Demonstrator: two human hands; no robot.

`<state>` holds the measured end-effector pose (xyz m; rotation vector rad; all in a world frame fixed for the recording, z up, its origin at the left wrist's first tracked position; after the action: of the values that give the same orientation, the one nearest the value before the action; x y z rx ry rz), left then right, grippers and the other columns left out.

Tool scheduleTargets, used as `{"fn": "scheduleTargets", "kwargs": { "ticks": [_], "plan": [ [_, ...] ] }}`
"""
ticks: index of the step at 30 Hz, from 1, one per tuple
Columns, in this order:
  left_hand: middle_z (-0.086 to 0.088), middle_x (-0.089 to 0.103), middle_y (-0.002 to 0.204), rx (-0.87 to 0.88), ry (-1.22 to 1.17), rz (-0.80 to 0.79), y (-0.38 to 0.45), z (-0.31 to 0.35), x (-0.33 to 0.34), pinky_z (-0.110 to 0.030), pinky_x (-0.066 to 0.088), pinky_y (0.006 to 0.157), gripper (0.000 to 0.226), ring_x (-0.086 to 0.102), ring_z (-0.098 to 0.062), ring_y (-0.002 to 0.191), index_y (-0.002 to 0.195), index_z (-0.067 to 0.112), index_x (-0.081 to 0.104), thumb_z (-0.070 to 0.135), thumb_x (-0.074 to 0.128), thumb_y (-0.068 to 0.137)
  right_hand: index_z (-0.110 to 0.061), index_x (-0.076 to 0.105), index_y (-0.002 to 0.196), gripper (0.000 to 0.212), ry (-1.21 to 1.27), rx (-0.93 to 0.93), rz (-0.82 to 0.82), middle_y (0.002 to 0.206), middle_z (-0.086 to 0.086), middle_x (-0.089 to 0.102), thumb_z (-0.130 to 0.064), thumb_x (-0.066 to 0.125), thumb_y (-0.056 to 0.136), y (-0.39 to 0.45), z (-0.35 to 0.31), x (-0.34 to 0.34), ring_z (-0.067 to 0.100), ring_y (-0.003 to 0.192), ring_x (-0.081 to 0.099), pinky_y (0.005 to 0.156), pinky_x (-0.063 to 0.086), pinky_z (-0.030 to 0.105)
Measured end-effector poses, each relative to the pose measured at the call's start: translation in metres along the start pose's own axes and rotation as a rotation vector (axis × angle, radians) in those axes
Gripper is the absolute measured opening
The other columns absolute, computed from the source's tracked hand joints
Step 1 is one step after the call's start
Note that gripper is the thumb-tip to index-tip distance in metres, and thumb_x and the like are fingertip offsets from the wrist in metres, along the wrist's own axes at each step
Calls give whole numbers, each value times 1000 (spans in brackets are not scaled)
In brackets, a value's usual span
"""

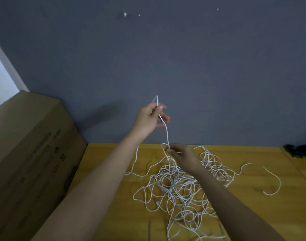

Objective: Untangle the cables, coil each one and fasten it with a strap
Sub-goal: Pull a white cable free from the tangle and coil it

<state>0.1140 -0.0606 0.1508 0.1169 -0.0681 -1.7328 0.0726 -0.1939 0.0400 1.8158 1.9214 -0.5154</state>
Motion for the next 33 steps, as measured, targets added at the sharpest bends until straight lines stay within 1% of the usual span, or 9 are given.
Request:
{"fn": "scheduleTargets", "kwargs": {
  "ticks": [4, 8, 12, 15, 18, 22, 25, 30, 33],
  "plan": [
    [-17, 63, 116, -114, -187, 92, 6, -7, -3, -20, 52, 75, 40, 66, -20, 93, 127, 3, 49, 31, 32, 104, 0, 69, 85, 15, 166, 32, 241, 64, 4, 66, -9, 59, 92, 16, -20, -52, 17, 60, 64, 67, 56, 34],
    [-6, 53, 135, -173, -46, -141, -3, -19, 22, -28, 39, 105, 65, 51, -15, 123, 139, 11, 42, 52, 16, 97, -2, 66, 82, 14, 546, 58, 318, 62, 7, 64, -4, 57, 93, 32, -64, -97, 8, 49, 63, 52, 55, 21],
    [2, 58, 124, -11, 272, -333, -13, -11, 57, -7, 40, 92, 32, 54, 2, 105, 129, 10, 51, 22, 45, 100, -5, 65, 79, 16, 622, -5, 280, 58, 1, 66, -8, 58, 93, 39, -105, -118, 8, 52, 63, 53, 53, 18],
    [-16, 66, 100, -39, 216, -259, -6, -4, 60, -15, 51, 72, 23, 65, -2, 68, 111, -2, 57, 6, 37, 102, 5, 64, 95, 21, 744, -29, 356, 70, 8, 66, -14, 54, 97, 39, -106, -133, 12, 62, 66, 63, 56, 22],
    [-5, 64, 76, -42, 178, -215, -5, 8, 51, -13, 46, 55, 21, 60, 1, 49, 103, 5, 54, 6, 33, 103, -2, 60, 113, 27, 733, 75, 270, 96, 12, 67, -18, 42, 101, 24, -73, -115, 23, 90, 66, 82, 54, 31],
    [-7, 61, 73, -51, 124, -219, -8, 10, 48, -16, 48, 54, 21, 60, -2, 48, 103, 4, 54, 7, 34, 103, -18, 61, 118, 25, 374, 165, -105, 124, 4, 63, -12, 50, 97, -21, -27, -39, 16, 116, 57, 97, 45, 30],
    [-7, 62, 75, -60, 83, -198, -9, 6, 48, -18, 50, 56, 20, 62, -3, 50, 104, 4, 54, 8, 34, 103, -21, 62, 121, 26, 434, 178, -248, 119, -4, 66, -27, 50, 98, -48, -20, 1, 7, 111, 60, 94, 47, 24],
    [-8, 65, 82, -135, 3, -163, -13, -14, 46, -19, 53, 62, 19, 67, -6, 59, 108, 6, 52, 14, 35, 104, -19, 66, 110, 17, 153, 6, -172, 96, 4, 69, -20, 60, 93, -58, -25, 19, 13, 83, 63, 78, 49, 22],
    [-8, 64, 104, -201, 69, -130, -16, -30, 43, -23, 51, 80, 23, 65, -14, 88, 107, 15, 54, 32, 38, 102, 1, 65, 104, 14, 402, 102, -21, 78, 4, 63, -3, 54, 94, -55, -16, 12, 10, 67, 59, 65, 51, 22]
  ]
}}
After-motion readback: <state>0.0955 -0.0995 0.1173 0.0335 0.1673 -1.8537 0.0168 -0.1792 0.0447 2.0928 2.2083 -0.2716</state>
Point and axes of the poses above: each hand's wrist, its own y-axis towards the middle knuckle, its own x-axis out of the palm, z = x × y, the point moved 8 cm from there along y, towards the middle knuckle
